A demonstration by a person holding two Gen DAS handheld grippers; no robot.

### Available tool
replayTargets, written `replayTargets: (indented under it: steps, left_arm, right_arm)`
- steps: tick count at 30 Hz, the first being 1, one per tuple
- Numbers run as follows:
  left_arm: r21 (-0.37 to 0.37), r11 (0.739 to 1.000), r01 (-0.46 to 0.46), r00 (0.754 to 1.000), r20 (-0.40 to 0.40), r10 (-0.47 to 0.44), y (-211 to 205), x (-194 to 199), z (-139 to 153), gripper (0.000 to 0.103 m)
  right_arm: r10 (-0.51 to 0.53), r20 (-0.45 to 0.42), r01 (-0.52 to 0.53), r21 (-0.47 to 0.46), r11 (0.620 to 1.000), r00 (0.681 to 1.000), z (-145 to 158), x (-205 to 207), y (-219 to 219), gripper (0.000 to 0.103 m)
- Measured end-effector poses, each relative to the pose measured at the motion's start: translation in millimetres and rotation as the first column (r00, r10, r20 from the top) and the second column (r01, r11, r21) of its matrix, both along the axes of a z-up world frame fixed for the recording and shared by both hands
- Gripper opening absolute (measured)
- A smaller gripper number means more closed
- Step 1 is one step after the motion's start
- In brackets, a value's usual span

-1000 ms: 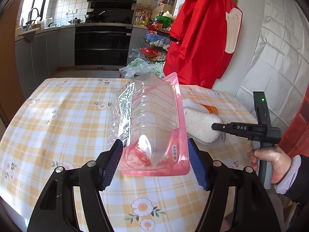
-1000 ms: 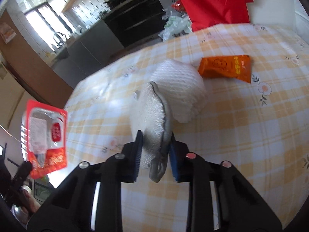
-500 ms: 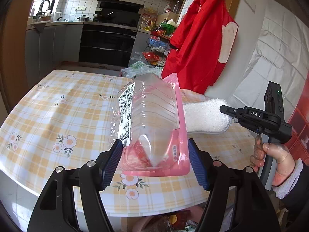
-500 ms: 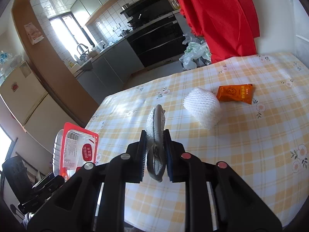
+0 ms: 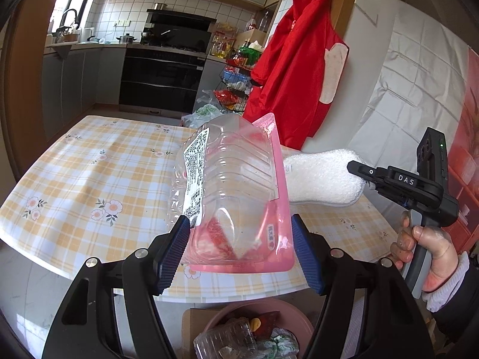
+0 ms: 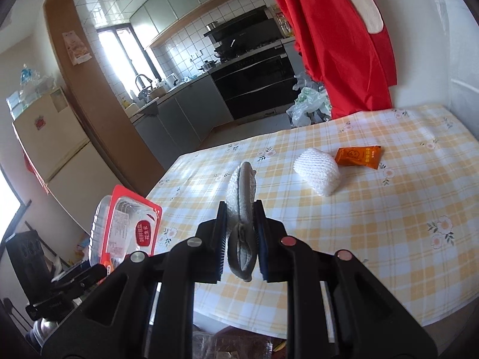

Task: Collect trash
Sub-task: 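Open both tools over the bin to drop the container and foam sleeve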

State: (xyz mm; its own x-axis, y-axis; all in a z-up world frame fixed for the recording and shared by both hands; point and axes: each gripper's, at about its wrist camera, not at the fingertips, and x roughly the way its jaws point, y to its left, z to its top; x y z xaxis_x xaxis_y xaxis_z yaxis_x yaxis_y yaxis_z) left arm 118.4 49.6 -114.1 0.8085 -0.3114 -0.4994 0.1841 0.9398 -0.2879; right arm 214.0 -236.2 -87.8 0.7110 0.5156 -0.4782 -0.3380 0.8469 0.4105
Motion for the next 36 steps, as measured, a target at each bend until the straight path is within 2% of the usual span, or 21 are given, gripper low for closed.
replayTargets:
  steps: [7, 21, 28, 36]
  left_arm:
    - [-0.006, 1.0, 0.027, 0.999, 0.032, -0.026, -10, -30, 3, 0.067]
    - [-0.007, 0.999, 0.041, 0.998, 0.046, -0.041, -22, -87, 2, 0.067]
    - [-0.004, 0.999, 0.042, 0.997, 0.057, -0.042, -22, -98, 6, 0.067]
    - [0.009, 0.999, 0.044, 0.998, 0.052, -0.044, -26, -100, 6, 0.067]
  right_arm:
    - [-0.002, 0.062, 0.004, -0.033, 0.999, 0.998, 6, -48, -6, 0.021]
    - [0.016, 0.048, -0.014, -0.055, 0.998, 0.999, -6, -131, -22, 0.021]
    - [0.043, 0.025, -0.04, -0.094, 0.995, 0.999, -10, -151, -23, 0.021]
    - [0.059, -0.02, -0.061, -0.134, 0.989, 0.998, -28, -156, -15, 0.021]
